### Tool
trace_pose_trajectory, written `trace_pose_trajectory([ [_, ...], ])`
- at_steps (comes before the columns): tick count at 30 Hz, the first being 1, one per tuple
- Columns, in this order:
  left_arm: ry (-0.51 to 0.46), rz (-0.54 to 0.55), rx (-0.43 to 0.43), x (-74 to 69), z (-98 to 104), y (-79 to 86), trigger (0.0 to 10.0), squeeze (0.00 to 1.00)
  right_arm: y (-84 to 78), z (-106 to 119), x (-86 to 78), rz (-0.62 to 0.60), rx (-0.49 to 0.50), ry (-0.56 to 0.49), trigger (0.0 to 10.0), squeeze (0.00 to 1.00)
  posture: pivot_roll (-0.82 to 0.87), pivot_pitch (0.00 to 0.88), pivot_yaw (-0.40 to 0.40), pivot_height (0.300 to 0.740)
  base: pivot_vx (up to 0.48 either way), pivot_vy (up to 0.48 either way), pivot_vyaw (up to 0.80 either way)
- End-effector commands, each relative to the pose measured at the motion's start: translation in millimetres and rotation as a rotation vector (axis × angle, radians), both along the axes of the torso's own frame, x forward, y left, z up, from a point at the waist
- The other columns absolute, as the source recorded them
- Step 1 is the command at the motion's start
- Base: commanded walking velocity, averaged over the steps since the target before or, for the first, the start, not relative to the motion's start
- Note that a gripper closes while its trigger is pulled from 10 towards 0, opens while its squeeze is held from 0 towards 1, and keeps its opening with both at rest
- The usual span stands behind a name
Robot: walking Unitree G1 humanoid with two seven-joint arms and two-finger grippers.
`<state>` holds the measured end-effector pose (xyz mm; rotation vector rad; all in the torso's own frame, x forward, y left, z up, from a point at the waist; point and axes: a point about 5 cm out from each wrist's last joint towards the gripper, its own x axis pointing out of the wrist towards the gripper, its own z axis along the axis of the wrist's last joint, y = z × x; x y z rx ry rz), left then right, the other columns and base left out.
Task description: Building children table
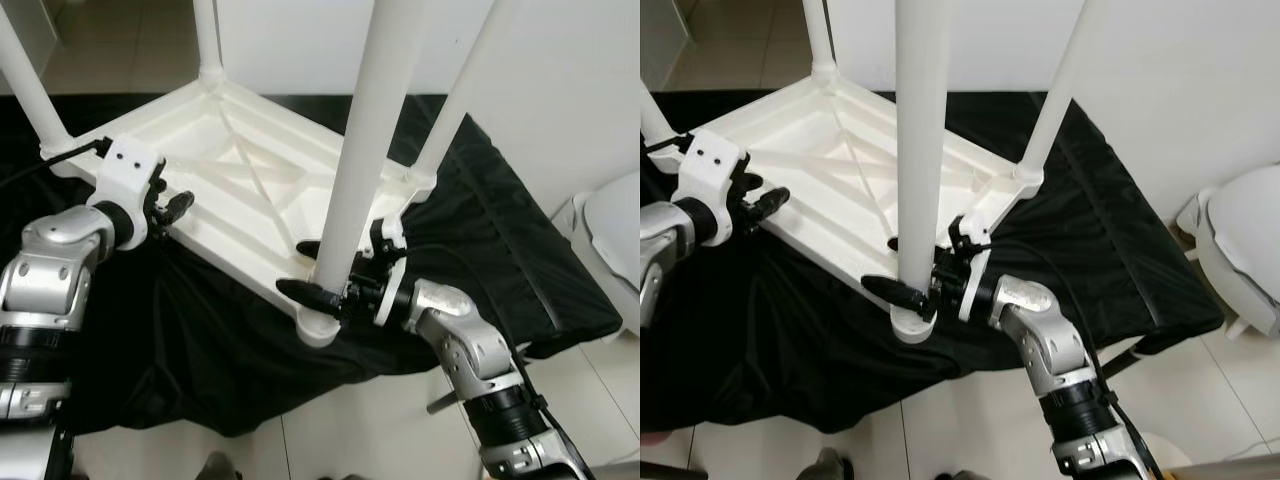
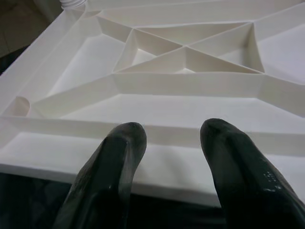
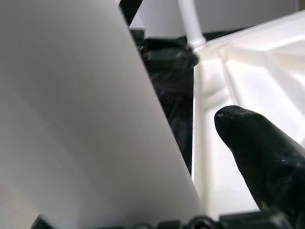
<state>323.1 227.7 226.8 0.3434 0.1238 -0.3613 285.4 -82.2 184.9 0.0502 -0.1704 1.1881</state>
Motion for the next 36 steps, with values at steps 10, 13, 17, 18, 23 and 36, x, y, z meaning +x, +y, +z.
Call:
trace_pose_trajectory([
  [10, 0.157, -0.120, -0.115, -42.7, -26.4, 1.1, 10.0, 0.00, -46.4, 7.8, 1.7, -0.168, -0.037, -0.084, 10.0, 0.00, 0.01, 0.095, -0.073, 0.740, 0.000, 0.000, 0.00],
  [13, 0.173, -0.178, -0.134, -51.1, -29.5, -8.8, 10.0, 0.00, -40.8, 3.1, 0.9, -0.167, -0.046, -0.090, 10.0, 0.00, 0.01, 0.095, -0.075, 0.740, 0.000, 0.000, 0.00],
  [17, 0.180, -0.227, -0.194, -57.8, -24.8, -17.1, 10.0, 0.00, -17.2, 3.5, 0.8, -0.130, -0.023, -0.101, 10.0, 0.00, 0.02, 0.095, -0.084, 0.740, 0.000, 0.000, 0.00],
  [18, 0.187, -0.258, -0.222, -61.8, -22.8, -20.5, 10.0, 0.00, -9.8, 4.6, 1.7, -0.123, -0.011, -0.101, 10.0, 0.00, 0.02, 0.094, -0.090, 0.740, 0.000, 0.000, 0.00],
  [23, 0.191, -0.366, -0.272, -79.7, -17.3, -31.4, 10.0, 0.00, 14.2, 5.8, 6.2, -0.103, 0.037, -0.067, 10.0, 0.00, 0.04, 0.088, -0.105, 0.740, 0.000, 0.000, 0.00],
  [36, 0.222, -0.463, -0.348, -121.3, -19.3, -48.1, 10.0, 0.00, 83.9, 6.5, 33.6, -0.069, 0.056, -0.047, 10.0, 0.00, 0.11, 0.088, -0.167, 0.740, 0.000, 0.000, 0.00],
])
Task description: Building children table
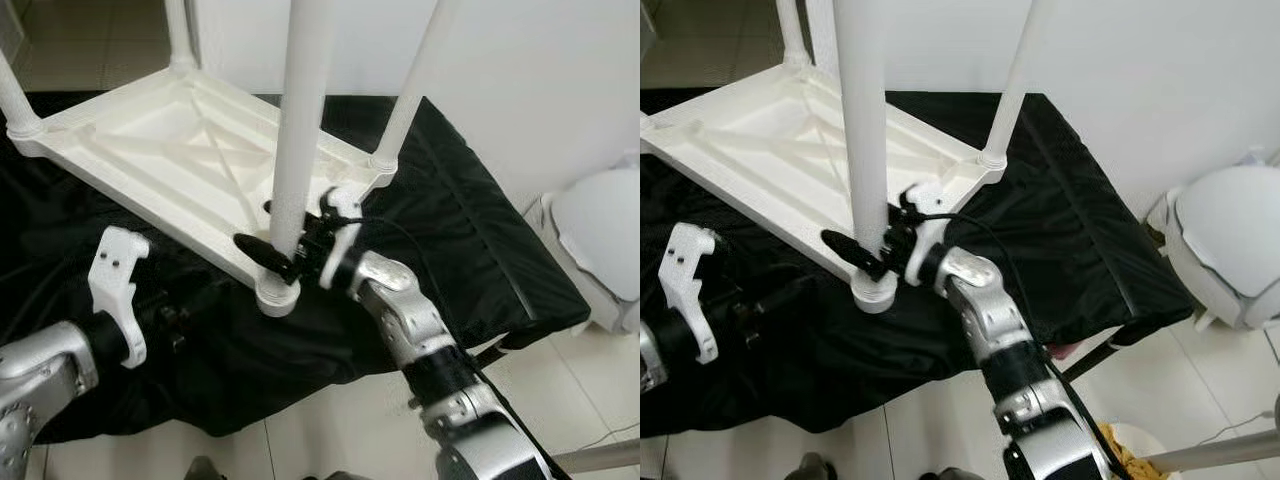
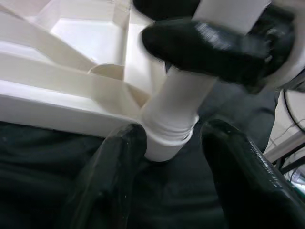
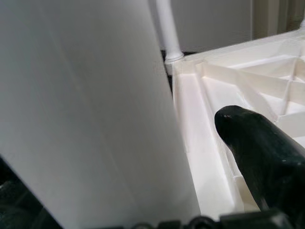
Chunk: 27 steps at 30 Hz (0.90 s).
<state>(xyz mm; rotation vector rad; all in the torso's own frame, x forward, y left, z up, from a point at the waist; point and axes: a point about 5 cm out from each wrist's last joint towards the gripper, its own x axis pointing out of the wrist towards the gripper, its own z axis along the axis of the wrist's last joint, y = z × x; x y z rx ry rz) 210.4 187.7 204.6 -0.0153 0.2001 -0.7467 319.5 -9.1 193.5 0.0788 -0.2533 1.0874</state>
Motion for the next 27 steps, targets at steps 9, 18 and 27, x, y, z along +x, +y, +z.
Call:
trace_pose_trajectory([
  [9, 0.008, -0.100, -0.025, -18.5, 0.8, -11.7, 10.0, 0.00, 61.8, -1.3, -26.5, 0.297, -0.043, -0.037, 10.0, 0.00, 0.14, 0.089, -0.195, 0.740, 0.000, 0.000, 0.00],
  [18, 0.029, -0.101, -0.015, -20.4, -1.9, -11.0, 10.0, 0.00, 56.5, -14.8, -42.1, 0.447, -0.062, -0.020, 10.0, 0.00, 0.12, 0.093, -0.182, 0.740, 0.000, 0.000, 0.00],
  [27, 0.014, -0.211, -0.006, -29.5, 6.8, -9.9, 10.0, 0.00, 55.7, -18.9, -47.8, 0.492, -0.055, -0.017, 10.0, 0.00, 0.10, 0.094, -0.166, 0.740, 0.000, 0.000, 0.00],
])
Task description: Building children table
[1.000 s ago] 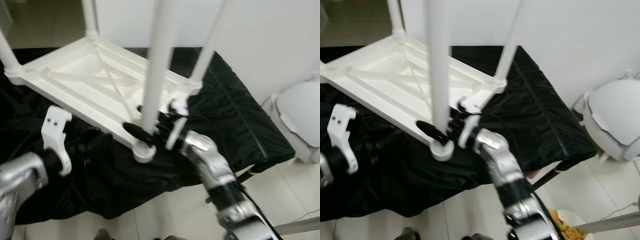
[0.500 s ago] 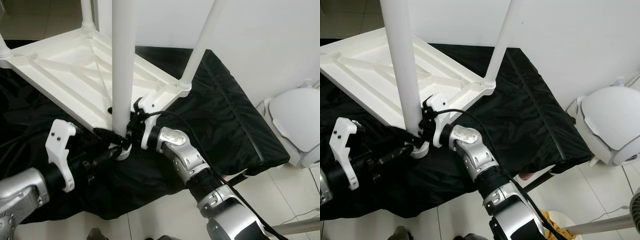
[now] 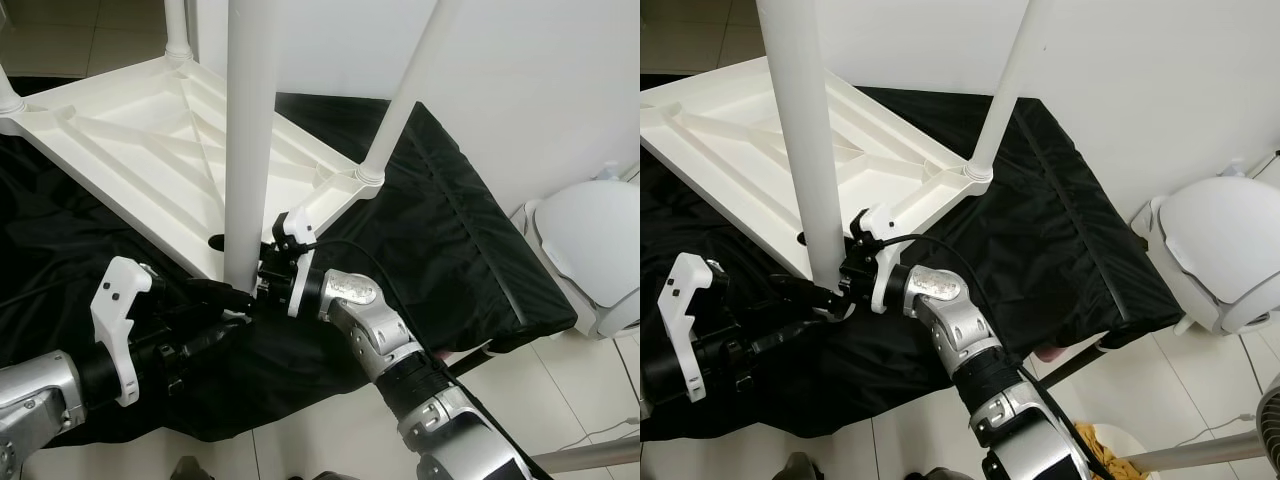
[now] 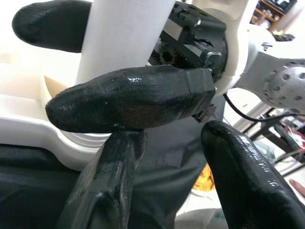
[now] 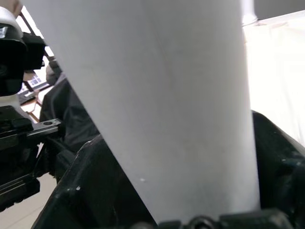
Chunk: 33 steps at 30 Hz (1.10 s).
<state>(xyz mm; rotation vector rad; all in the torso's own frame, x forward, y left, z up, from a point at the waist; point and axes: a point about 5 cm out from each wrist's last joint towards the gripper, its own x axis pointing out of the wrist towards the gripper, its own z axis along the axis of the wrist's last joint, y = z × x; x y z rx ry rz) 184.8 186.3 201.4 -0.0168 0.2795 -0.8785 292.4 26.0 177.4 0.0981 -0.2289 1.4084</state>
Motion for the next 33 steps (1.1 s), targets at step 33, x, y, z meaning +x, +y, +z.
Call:
trace_pose_trajectory([
  [33, 0.002, -0.138, -0.013, 1.6, 2.9, -0.9, 10.0, 0.00, -108.2, 22.3, 4.1, 0.059, -0.004, 0.082, 10.0, 0.00, 0.06, 0.102, -0.113, 0.740, 0.000, 0.000, 0.00],
])
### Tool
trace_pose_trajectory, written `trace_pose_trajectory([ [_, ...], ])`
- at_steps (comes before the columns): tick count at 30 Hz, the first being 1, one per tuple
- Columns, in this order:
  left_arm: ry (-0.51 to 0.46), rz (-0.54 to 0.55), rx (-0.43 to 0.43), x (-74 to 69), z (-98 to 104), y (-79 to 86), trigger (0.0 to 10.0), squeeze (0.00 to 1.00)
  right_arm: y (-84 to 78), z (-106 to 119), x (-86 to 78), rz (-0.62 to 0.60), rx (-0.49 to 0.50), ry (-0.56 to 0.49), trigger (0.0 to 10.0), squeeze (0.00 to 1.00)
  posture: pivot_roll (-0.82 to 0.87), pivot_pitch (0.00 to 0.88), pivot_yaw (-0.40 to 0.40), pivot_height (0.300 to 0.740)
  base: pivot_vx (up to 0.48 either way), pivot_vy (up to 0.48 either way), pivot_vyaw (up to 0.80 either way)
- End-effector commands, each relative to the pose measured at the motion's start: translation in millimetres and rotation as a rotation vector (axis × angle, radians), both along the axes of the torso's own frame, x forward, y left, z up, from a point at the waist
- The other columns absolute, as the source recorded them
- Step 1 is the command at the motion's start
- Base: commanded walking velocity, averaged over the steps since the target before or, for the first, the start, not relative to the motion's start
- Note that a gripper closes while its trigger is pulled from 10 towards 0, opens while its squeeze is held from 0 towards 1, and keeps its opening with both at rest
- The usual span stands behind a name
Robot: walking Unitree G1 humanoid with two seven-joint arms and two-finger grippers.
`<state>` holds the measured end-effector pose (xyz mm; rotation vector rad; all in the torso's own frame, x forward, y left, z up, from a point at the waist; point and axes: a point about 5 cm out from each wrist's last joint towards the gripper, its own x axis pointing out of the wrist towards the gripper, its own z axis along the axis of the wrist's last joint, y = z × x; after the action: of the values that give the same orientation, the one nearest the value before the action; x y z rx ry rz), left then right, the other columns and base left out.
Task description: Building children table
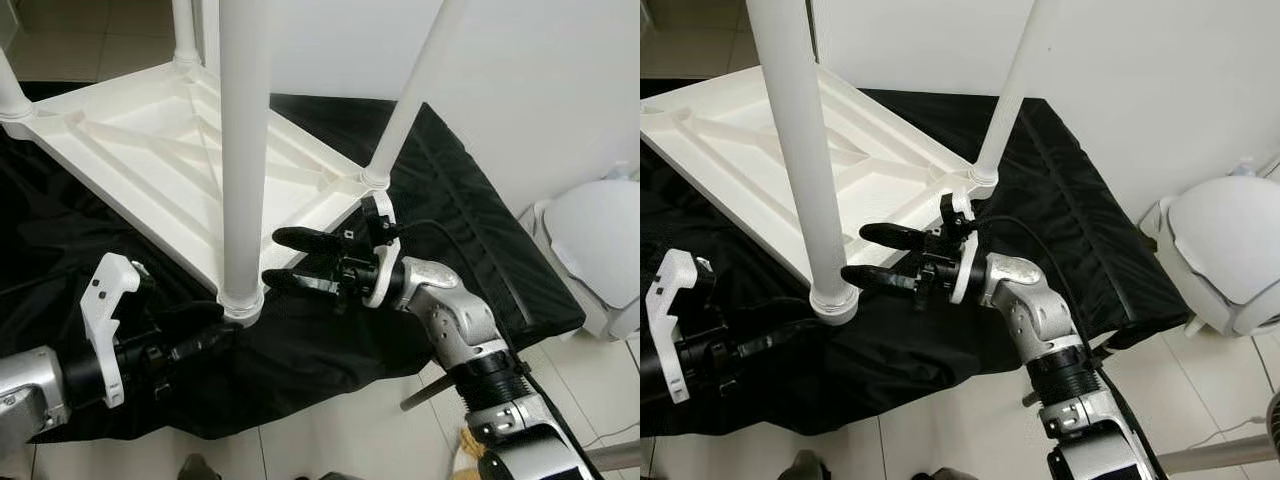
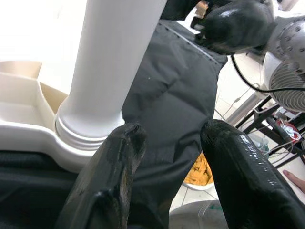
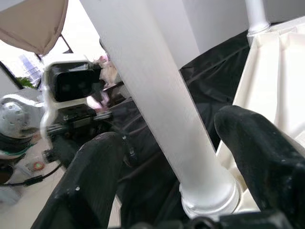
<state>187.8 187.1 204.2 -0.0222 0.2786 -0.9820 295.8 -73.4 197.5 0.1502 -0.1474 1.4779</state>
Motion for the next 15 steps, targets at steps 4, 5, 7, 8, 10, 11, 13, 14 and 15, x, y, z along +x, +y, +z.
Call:
trace_pose_trajectory([
  [4, -0.014, -0.029, 0.007, 6.0, 1.2, -3.2, 10.0, 0.00, -40.4, 3.9, 8.7, -0.113, -0.003, 0.018, 10.0, 0.00, 0.06, 0.097, -0.106, 0.740, 0.000, 0.000, 0.00],
  [5, -0.014, -0.029, 0.007, 6.0, 1.2, -3.2, 10.0, 0.00, -40.4, 3.9, 8.7, -0.113, -0.003, 0.018, 10.0, 0.00, 0.06, 0.097, -0.106, 0.740, 0.000, 0.000, 0.00],
  [7, -0.007, -0.076, -0.012, 3.3, 1.7, -10.8, 10.0, 0.00, -55.6, 3.2, 15.5, -0.190, -0.007, 0.025, 10.0, 0.00, 0.06, 0.096, -0.101, 0.740, 0.000, 0.000, 0.00],
  [8, 0.000, -0.107, -0.010, 0.7, 0.4, -15.3, 10.0, 0.00, -61.3, 2.5, 18.0, -0.218, -0.014, 0.030, 10.0, 0.00, 0.06, 0.095, -0.101, 0.740, 0.000, 0.000, 0.00],
  [10, 0.014, -0.157, -0.018, -3.1, -2.1, -24.9, 10.0, 0.00, -71.4, 1.8, 24.7, -0.287, -0.008, 0.041, 10.0, 0.00, 0.06, 0.093, -0.099, 0.740, 0.000, 0.000, 0.00],
  [11, 0.013, -0.172, -0.019, -3.6, -3.0, -28.9, 10.0, 0.00, -75.1, 1.9, 27.7, -0.322, -0.007, 0.034, 10.0, 0.00, 0.06, 0.093, -0.099, 0.740, 0.000, 0.000, 0.00],
  [13, 0.019, -0.173, -0.027, -1.5, -5.3, -33.8, 10.0, 0.00, -79.9, 2.4, 33.5, -0.389, 0.004, 0.019, 10.0, 0.00, 0.07, 0.088, -0.098, 0.740, 0.000, 0.000, 0.00],
  [14, 0.019, -0.173, -0.027, -1.5, -5.3, -33.8, 10.0, 0.00, -79.9, 2.4, 33.5, -0.389, 0.004, 0.019, 10.0, 0.00, 0.07, 0.088, -0.098, 0.740, 0.000, 0.000, 0.00],
  [15, 0.019, -0.173, -0.027, -1.5, -5.3, -33.8, 10.0, 0.00, -79.9, 2.4, 33.5, -0.389, 0.004, 0.019, 10.0, 0.00, 0.07, 0.088, -0.098, 0.740, 0.000, 0.000, 0.00],
])
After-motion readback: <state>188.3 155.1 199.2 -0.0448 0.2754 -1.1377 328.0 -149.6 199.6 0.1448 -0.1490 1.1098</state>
